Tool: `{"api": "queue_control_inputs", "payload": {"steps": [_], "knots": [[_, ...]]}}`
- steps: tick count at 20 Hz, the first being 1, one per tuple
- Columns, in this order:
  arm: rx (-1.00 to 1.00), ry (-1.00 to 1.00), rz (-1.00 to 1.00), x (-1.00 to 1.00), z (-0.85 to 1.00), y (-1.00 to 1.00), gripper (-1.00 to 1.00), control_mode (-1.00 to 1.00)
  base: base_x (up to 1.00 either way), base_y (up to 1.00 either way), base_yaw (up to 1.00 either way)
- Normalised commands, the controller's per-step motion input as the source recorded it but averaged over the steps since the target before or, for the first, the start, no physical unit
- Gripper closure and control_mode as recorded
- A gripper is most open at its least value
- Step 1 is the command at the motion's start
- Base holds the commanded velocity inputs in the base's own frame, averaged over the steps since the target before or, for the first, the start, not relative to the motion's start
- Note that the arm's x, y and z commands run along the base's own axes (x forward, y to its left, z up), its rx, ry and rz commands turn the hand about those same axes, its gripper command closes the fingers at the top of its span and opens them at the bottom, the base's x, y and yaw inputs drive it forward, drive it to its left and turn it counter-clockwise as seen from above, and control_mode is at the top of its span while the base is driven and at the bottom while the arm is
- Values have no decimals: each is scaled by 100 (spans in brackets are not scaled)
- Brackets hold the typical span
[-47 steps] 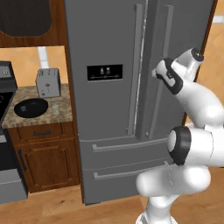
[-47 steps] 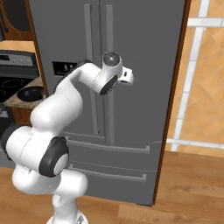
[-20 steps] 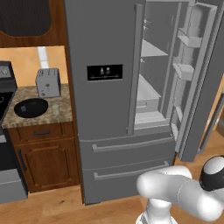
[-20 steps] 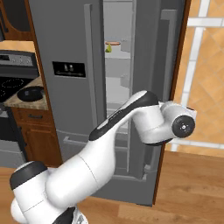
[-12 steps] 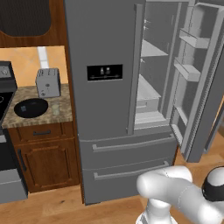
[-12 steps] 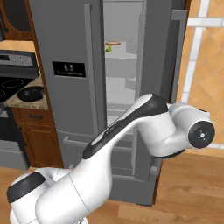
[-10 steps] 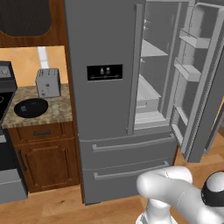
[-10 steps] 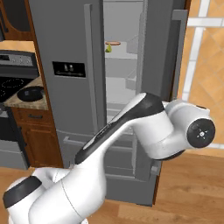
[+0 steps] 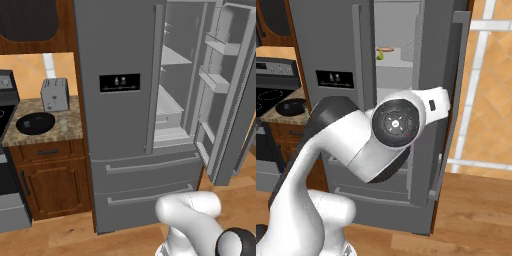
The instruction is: Grab a lemon wedge from the fridge and one ice cube from the ice bowl, and put them in the glass of lemonade.
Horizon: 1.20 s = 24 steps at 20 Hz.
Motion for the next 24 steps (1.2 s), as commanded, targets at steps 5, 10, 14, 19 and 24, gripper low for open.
{"api": "queue_control_inputs", "payload": {"steps": [5,10,14,19,24], "knots": [[-48,-11,-1,-7,6,100,-100,-100,0,0,0],[-57,1,0,13,1,100,-100,-100,0,0,0],[-53,7,-7,79,2,100,-100,-100,0,0,0],[-5,4,-19,63,5,25,-100,-100,0,0,0],[30,10,-28,69,2,0,-100,-100,0,0,0]]}}
